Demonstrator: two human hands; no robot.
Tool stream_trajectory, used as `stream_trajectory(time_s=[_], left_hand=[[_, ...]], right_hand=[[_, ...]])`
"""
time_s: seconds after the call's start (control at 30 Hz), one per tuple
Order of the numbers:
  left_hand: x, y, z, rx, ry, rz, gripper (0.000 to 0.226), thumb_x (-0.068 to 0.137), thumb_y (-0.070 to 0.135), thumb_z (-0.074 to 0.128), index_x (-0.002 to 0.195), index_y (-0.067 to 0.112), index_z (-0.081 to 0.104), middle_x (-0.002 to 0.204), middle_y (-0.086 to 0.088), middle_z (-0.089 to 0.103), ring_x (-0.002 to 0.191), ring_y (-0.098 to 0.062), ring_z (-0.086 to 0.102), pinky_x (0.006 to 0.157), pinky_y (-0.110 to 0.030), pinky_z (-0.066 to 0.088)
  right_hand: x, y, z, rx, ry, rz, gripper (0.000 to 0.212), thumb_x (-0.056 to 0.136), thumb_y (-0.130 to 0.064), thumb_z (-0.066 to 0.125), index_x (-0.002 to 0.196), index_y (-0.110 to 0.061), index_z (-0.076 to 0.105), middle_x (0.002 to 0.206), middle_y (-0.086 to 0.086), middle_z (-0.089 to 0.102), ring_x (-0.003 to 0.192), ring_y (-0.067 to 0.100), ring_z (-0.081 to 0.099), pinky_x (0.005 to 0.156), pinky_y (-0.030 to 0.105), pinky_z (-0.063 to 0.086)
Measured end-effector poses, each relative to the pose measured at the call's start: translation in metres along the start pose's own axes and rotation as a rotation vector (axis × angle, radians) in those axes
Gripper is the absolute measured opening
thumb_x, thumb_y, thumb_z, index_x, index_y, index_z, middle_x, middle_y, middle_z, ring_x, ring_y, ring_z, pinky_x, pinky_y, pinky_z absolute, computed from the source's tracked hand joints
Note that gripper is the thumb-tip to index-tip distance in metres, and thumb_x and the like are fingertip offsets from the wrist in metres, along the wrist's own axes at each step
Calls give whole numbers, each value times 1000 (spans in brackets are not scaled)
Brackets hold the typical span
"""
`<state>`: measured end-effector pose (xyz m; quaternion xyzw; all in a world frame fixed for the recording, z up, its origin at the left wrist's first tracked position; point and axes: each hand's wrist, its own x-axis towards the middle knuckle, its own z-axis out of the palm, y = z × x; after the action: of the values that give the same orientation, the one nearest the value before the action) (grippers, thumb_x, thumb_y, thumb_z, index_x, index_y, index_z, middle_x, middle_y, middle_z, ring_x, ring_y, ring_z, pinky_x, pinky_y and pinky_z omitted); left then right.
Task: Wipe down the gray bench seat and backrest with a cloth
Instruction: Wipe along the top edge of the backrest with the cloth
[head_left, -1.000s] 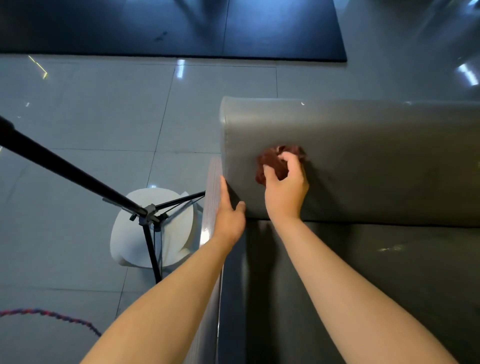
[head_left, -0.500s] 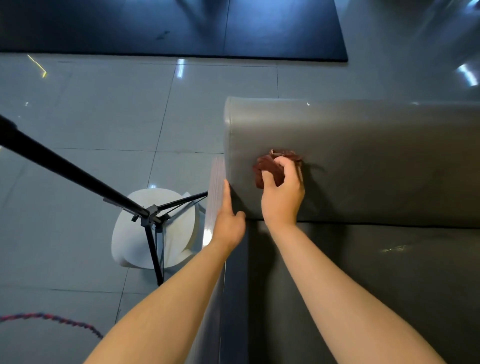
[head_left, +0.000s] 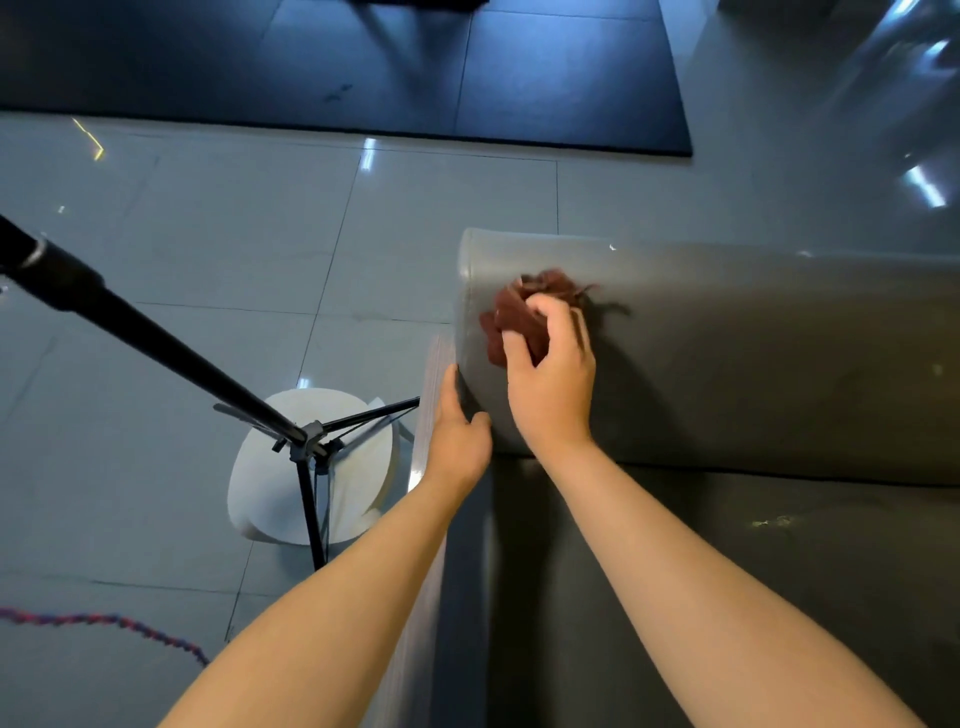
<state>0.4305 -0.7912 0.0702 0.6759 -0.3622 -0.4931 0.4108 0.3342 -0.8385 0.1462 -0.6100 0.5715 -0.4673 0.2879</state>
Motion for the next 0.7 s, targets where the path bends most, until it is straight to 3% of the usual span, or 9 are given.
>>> stream_trajectory(time_s=[0.07,0.17,0.27,0.33,0.43,0.5,0.63,0.7], left_hand=[[1,21,0,-18,60,91,81,95,0,45,158,42,17,160,11,36,146,-7,35,121,-39,34],[10,45,-1,-48,115,206,79,96,5,43,155,51,17,164,12,29,150,-7,29,122,-45,32],[13,50,-3,-85,134,193,77,95,1,40,154,48,27,158,8,41,144,-9,41,118,-46,38],[9,47,-3,-134,145,140,72,97,-2,38,153,43,34,155,8,46,141,-8,44,119,-42,38],[10,40,-7,-233,104,73,66,98,5,35,151,45,41,153,17,47,141,-4,42,121,-41,35],[10,41,-10,-232,74,65,65,100,7,34,153,46,37,155,19,43,143,-2,39,122,-40,33],[7,44,-4,-294,47,66,61,104,12,38,155,45,31,155,13,44,139,-4,44,120,-39,36],[8,45,-1,-315,71,68,57,101,25,41,154,45,33,156,9,44,140,-7,45,120,-43,36]], right_hand=[[24,-20,5,-50,18,-84,25,97,-18,61,122,-18,62,122,0,59,111,13,56,91,11,45],[40,-32,13,-161,-33,-121,30,100,-20,58,129,-18,62,128,3,60,117,22,59,98,36,53],[31,-22,12,-222,-110,-192,28,99,-17,58,126,-19,64,122,2,61,107,23,62,87,32,54],[10,0,15,-295,-219,-137,27,95,-13,59,120,-23,65,119,2,61,102,25,62,78,30,49],[-38,45,18,-309,-339,159,33,97,-8,58,124,-26,66,130,0,63,118,23,60,95,27,46],[-53,58,14,-261,-326,232,36,98,-9,61,129,-25,65,134,0,62,126,21,58,103,25,43],[-22,23,5,-153,-157,57,30,98,-14,63,128,-20,65,128,-1,61,119,14,57,99,19,45],[-2,-5,4,-122,-90,-78,29,99,-16,61,128,-18,64,127,-1,60,117,10,55,96,14,44]])
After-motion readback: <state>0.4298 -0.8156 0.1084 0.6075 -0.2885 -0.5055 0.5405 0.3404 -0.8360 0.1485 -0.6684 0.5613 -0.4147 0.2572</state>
